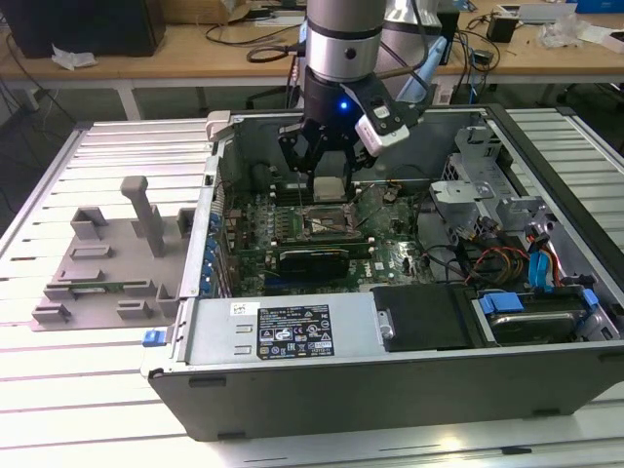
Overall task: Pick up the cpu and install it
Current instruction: 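Pick up the cpu and move it towards the insertion slot, then place the cpu into insertion slot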
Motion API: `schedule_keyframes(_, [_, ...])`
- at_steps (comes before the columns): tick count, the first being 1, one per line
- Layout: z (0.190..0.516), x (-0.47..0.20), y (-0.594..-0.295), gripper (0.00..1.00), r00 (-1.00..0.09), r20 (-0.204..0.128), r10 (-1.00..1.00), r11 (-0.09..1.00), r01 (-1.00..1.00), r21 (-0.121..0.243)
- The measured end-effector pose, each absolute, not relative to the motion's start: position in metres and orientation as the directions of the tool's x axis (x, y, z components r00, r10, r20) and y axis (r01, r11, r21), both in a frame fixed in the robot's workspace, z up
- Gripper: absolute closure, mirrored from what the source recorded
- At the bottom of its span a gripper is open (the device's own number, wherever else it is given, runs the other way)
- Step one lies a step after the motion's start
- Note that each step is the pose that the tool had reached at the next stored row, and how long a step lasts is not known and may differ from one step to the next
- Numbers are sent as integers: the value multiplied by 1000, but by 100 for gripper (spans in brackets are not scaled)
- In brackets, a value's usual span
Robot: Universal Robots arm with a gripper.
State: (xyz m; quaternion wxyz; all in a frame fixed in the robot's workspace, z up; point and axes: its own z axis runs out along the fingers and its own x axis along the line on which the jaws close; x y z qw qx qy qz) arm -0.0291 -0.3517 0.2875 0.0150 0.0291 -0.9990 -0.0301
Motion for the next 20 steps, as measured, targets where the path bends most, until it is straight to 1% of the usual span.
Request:
schedule_keyframes(4, [282, -29, -347, 46, -998, 27, -59, 997, -57, 60])
schedule_keyframes(7, [278, -29, -336, 46, -998, 27, -58, 997, -57, 55])
schedule_keyframes(20, [275, -29, -335, 46, -998, 27, -58, 997, -57, 52])
